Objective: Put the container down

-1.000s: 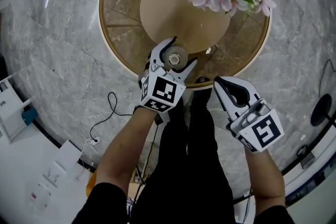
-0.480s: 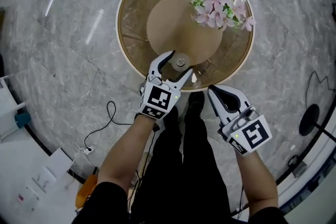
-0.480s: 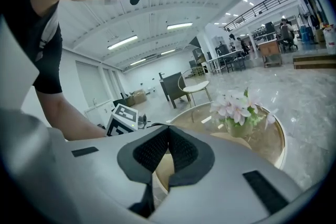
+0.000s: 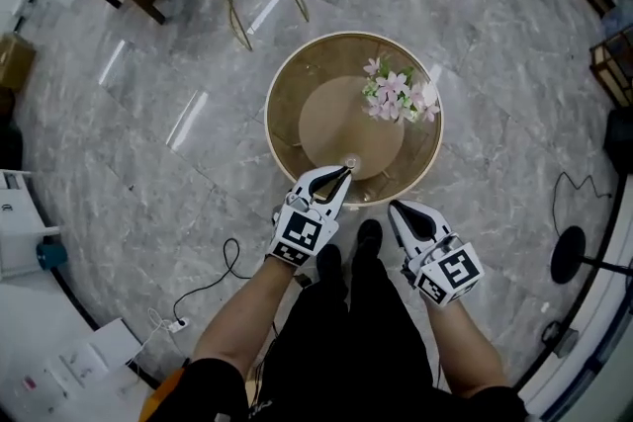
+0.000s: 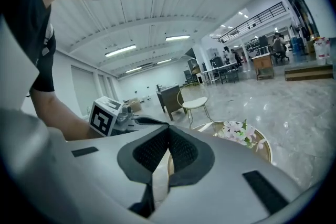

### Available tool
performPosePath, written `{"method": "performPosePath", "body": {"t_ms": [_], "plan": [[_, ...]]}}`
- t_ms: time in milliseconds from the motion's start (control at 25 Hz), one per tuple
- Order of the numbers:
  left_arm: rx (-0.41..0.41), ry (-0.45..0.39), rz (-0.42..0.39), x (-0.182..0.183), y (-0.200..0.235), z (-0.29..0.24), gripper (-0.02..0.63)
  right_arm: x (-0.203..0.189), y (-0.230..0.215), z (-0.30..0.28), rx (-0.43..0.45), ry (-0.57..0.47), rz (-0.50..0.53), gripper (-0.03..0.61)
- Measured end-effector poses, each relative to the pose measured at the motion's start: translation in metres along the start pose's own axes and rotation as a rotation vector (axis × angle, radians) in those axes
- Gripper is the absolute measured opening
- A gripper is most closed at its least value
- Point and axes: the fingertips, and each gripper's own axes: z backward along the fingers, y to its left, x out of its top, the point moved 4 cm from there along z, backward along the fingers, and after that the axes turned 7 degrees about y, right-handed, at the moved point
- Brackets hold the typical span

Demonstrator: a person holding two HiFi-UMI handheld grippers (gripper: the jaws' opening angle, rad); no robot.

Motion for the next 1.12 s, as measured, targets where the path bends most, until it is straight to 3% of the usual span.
{"method": "performPosePath", "body": {"t_ms": [200, 440, 560, 720, 1120], "plan": [[-0.013, -0.054, 0.012, 0.045, -0.008, 0.066, 0.019, 0.035, 0.044, 0.029, -0.025, -0.033, 0.007, 0.014], [0.001, -0.070, 0.080, 0.067, -0.022, 0.128, 0.015, 0.081, 0.090, 0.058, -0.039, -0.084, 0.092, 0.012], [-0.017, -0.098, 0.066, 0.077, -0.035, 0.152, 0.014, 0.097, 0.108, 0.070, -0.040, -0.124, 0.104, 0.012], [-0.043, -0.114, 0.050, 0.088, -0.046, 0.175, 0.014, 0.110, 0.128, 0.084, -0.038, -0.164, 0.100, 0.012], [0.008, -0.150, 0.109, 0.124, -0.075, 0.213, 0.014, 0.120, 0.140, 0.155, -0.003, -0.228, 0.116, 0.012]]}}
